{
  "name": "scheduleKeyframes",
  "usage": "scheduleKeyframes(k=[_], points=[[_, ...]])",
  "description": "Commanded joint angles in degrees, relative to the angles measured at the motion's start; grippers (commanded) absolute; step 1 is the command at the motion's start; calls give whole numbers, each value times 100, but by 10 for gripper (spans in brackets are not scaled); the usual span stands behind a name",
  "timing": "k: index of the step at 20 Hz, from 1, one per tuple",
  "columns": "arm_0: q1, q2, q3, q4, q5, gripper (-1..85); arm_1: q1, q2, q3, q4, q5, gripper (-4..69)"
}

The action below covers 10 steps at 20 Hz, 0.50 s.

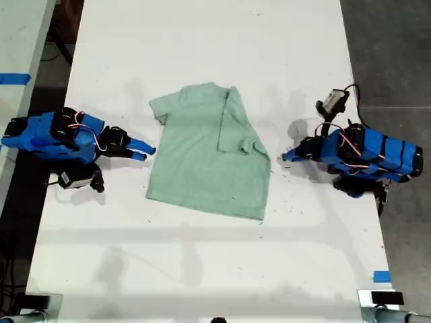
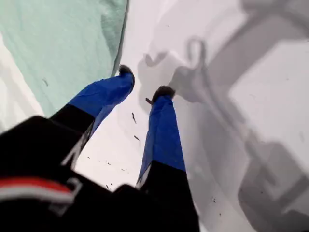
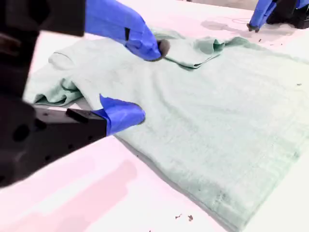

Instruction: Fold t shirt

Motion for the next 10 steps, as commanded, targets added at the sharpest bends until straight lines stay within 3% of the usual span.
scheduleKeyframes(k=[1,10], points=[[-97,53,-26,35,-88,172,-35,0,132,-9,44,108],[-97,53,-26,35,-88,173,-387,0,272,-220,-141,57]])
